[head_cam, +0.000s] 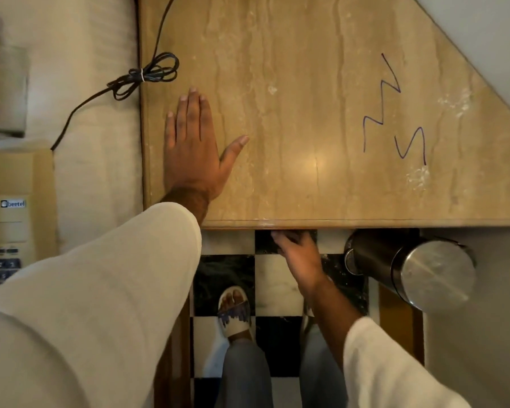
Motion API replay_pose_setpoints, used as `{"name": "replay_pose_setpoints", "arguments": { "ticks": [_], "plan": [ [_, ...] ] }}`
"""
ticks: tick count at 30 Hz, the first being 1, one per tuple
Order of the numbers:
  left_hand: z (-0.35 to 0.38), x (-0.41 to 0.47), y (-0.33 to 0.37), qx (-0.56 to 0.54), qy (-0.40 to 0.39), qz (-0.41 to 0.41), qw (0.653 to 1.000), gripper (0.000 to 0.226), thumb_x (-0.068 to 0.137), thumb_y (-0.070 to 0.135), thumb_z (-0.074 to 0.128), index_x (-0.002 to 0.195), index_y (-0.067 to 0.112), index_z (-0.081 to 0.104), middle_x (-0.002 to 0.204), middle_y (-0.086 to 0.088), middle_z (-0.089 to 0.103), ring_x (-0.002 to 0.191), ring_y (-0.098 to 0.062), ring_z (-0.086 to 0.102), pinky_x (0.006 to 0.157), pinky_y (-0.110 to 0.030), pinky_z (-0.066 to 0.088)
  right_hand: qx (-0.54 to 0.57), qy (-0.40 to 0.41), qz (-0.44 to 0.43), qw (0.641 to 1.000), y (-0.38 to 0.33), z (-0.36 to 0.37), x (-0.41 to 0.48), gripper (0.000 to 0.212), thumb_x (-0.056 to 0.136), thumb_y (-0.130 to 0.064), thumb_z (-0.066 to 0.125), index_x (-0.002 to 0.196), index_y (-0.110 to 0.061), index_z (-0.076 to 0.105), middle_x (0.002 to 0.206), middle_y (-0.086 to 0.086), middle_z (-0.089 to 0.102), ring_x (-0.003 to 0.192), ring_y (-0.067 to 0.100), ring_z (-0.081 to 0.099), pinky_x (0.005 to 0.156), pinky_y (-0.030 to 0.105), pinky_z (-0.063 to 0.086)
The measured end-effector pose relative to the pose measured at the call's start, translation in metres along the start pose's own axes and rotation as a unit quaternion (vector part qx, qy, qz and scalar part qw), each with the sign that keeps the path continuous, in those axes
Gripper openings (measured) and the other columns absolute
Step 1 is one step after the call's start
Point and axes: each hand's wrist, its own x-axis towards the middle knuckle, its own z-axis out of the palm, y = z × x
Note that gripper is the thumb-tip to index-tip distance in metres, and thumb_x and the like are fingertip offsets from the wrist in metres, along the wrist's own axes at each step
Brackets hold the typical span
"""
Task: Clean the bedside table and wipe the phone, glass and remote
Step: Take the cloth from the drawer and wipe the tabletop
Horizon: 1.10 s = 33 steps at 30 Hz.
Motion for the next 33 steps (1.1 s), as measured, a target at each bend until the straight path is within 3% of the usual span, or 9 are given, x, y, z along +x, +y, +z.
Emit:
{"name": "replay_pose_setpoints", "arguments": {
  "ticks": [2, 5, 9, 12, 17, 23, 29, 31, 33],
  "plan": [
    [-0.001, 0.000, 0.000, -0.001, 0.000, 0.001, 1.000, 0.105, 0.097, 0.081, 0.010, 0.167, 0.003, 0.016, 0.177, -0.016, 0.012, 0.165, -0.030, 0.011, 0.134, -0.050, 0.008, 0.104, -0.025, 0.020, 0.994, -0.016, 0.016, 0.017, 0.017, 0.101, -0.014, 0.070, 0.110, -0.027, 0.065, 0.116, -0.004, 0.069, 0.115, 0.020, 0.066, 0.107, 0.039, 0.056],
    [-0.001, 0.000, 0.000, 0.005, 0.001, -0.002, 1.000, 0.105, 0.096, 0.081, 0.008, 0.167, 0.004, 0.015, 0.177, -0.015, 0.011, 0.165, -0.029, 0.010, 0.134, -0.049, 0.007, 0.125, 0.000, 0.040, 0.991, -0.023, 0.032, 0.031, 0.019, 0.109, -0.017, 0.058, 0.128, -0.016, 0.060, 0.119, 0.006, 0.066, 0.112, 0.026, 0.066, 0.102, 0.045, 0.057],
    [0.002, 0.001, 0.000, 0.006, 0.008, -0.005, 1.000, 0.104, 0.097, 0.081, 0.008, 0.167, 0.004, 0.015, 0.177, -0.015, 0.012, 0.165, -0.029, 0.011, 0.134, -0.048, 0.007, 0.113, 0.018, 0.093, 0.989, -0.020, 0.038, 0.035, 0.022, 0.111, -0.019, 0.048, 0.119, -0.007, 0.065, 0.100, 0.012, 0.068, 0.069, 0.017, 0.063, 0.063, 0.030, 0.050],
    [0.001, 0.002, 0.001, 0.003, 0.006, -0.003, 1.000, 0.104, 0.098, 0.080, 0.009, 0.167, 0.004, 0.015, 0.177, -0.015, 0.012, 0.165, -0.029, 0.010, 0.134, -0.048, 0.007, 0.118, 0.012, 0.128, 0.985, -0.016, 0.034, 0.030, 0.022, 0.107, -0.012, 0.052, 0.089, -0.012, 0.063, 0.081, 0.006, 0.065, 0.065, 0.018, 0.060, 0.064, 0.029, 0.047],
    [-0.001, 0.001, 0.001, 0.004, 0.005, -0.003, 1.000, 0.103, 0.097, 0.080, 0.008, 0.167, 0.004, 0.016, 0.177, -0.015, 0.012, 0.165, -0.030, 0.010, 0.134, -0.048, 0.007, 0.084, 0.022, 0.148, 0.985, 0.027, 0.027, 0.000, 0.015, 0.104, -0.016, 0.060, 0.110, -0.006, 0.070, 0.091, 0.008, 0.071, 0.080, 0.021, 0.068, 0.072, 0.032, 0.053],
    [0.000, 0.001, 0.001, 0.002, 0.011, -0.006, 1.000, 0.102, 0.098, 0.079, 0.011, 0.167, 0.003, 0.018, 0.176, -0.016, 0.014, 0.165, -0.030, 0.012, 0.134, -0.048, 0.008, 0.083, 0.025, 0.189, 0.978, 0.071, 0.023, -0.026, 0.013, 0.105, -0.017, 0.059, 0.100, -0.014, 0.070, 0.097, 0.006, 0.075, 0.083, 0.021, 0.070, 0.075, 0.033, 0.056],
    [0.001, 0.001, 0.000, 0.003, 0.007, -0.007, 1.000, 0.101, 0.099, 0.077, 0.012, 0.167, 0.003, 0.016, 0.177, -0.014, 0.012, 0.165, -0.029, 0.010, 0.134, -0.047, 0.006, -0.138, 0.087, 0.051, 0.985, 0.072, 0.006, -0.079, 0.018, 0.101, -0.028, 0.066, 0.083, -0.025, 0.067, 0.078, 0.004, 0.072, 0.073, 0.019, 0.073, 0.075, 0.041, 0.066],
    [0.001, 0.000, 0.000, 0.003, 0.006, -0.009, 1.000, 0.100, 0.099, 0.077, 0.012, 0.167, 0.004, 0.016, 0.177, -0.013, 0.011, 0.165, -0.029, 0.010, 0.134, -0.047, 0.005, -0.169, 0.108, -0.053, 0.978, 0.053, -0.005, -0.090, 0.021, 0.099, -0.032, 0.066, 0.078, -0.031, 0.067, 0.074, -0.003, 0.069, 0.071, 0.010, 0.068, 0.066, 0.021, 0.059],
    [0.002, 0.001, 0.000, 0.003, 0.007, -0.010, 1.000, 0.100, 0.099, 0.077, 0.012, 0.167, 0.004, 0.016, 0.177, -0.013, 0.011, 0.165, -0.028, 0.010, 0.134, -0.047, 0.006, -0.194, 0.122, -0.142, 0.963, 0.029, -0.012, -0.079, 0.013, 0.101, -0.030, 0.063, 0.102, -0.042, 0.068, 0.104, -0.016, 0.070, 0.091, -0.005, 0.065, 0.079, 0.004, 0.051]
  ]
}}
